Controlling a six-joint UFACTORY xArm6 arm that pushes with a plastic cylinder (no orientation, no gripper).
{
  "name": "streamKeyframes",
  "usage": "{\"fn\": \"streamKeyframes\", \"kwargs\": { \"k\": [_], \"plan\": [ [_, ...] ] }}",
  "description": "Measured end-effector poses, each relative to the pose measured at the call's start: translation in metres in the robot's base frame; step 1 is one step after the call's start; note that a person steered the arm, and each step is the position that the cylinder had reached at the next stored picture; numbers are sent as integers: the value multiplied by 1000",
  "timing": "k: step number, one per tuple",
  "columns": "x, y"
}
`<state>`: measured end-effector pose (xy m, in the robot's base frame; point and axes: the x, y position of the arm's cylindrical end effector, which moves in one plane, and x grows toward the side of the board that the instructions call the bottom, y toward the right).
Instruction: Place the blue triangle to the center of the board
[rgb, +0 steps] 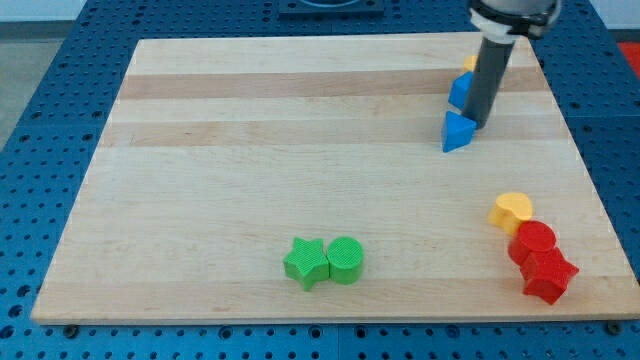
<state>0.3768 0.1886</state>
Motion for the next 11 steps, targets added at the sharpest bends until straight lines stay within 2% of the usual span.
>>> {"fn": "streamKeyframes", "kwargs": {
  "k": [2,3,4,6,8,11],
  "plan": [
    [28,8],
    [37,-13],
    [22,-37],
    [-24,-49],
    [-17,-103],
    [5,-132]
  ]
}}
